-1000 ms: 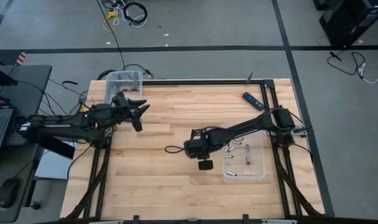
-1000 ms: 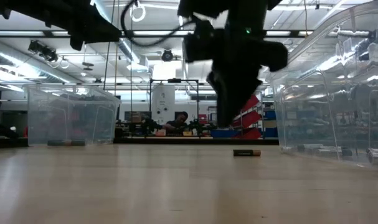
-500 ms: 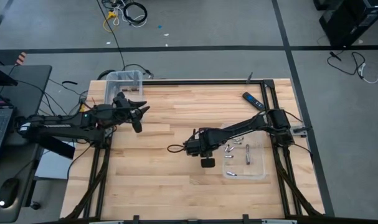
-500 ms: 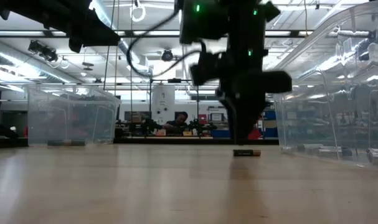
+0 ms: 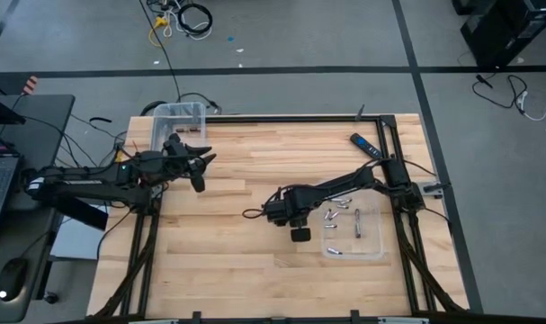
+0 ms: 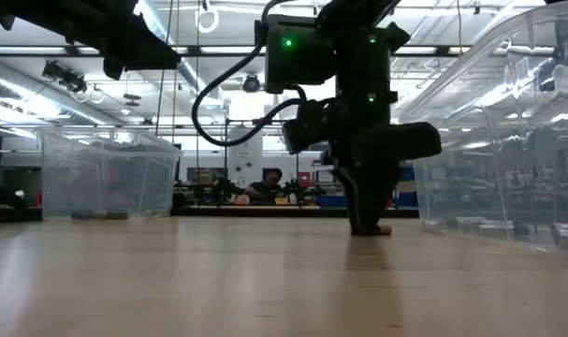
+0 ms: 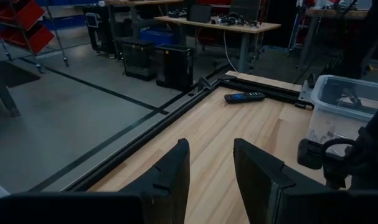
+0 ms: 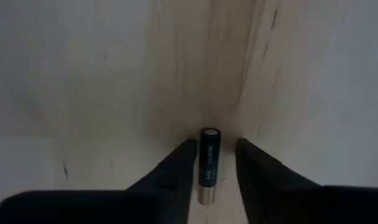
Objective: Sort batteries
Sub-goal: Put the black and copper battery into the top transparent bin
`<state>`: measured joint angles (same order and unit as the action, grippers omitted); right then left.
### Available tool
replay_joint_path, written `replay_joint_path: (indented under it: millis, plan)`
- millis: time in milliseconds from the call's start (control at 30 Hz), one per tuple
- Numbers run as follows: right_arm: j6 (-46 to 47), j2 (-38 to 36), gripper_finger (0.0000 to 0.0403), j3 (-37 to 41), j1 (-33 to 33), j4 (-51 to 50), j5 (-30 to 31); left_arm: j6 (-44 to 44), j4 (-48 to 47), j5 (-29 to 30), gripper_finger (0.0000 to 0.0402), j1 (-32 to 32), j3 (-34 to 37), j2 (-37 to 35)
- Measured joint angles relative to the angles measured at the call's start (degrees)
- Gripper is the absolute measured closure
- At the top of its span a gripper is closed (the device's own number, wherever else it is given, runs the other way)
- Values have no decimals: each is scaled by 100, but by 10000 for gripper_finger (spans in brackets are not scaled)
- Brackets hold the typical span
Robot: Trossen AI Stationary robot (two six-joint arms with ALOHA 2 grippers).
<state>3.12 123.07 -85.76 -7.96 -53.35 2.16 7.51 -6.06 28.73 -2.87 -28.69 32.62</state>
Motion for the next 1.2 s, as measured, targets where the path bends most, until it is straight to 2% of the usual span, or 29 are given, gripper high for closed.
replay_joint_path:
  millis: [200,433,500,700,833,933,1033,1200]
  plan:
    - [-432,9,387,4,89,71,-184,22,10,-7,280,0,0,0]
    - [-558,-53,394,13,161,166,-121,63,13,-242,280,0,0,0]
    - [-571,-168,395,-17,161,145,-40,-20,22,-527,280,0,0,0]
    - [-652,-1015,396,16,107,792,121,-565,628,-2222,280,4,338,5]
    - [-846,-1586,396,237,-46,1720,-54,-577,1563,-3034,280,34,825,57]
    - [-1161,-2050,396,528,-152,3018,-159,-513,2443,-3169,280,146,1260,217]
    - [-1387,-2384,396,925,-179,4794,-562,-433,3548,-3170,280,272,1651,474]
    - [-1385,-2370,396,1708,-155,7960,-1235,-656,5145,-3187,280,588,1952,1202]
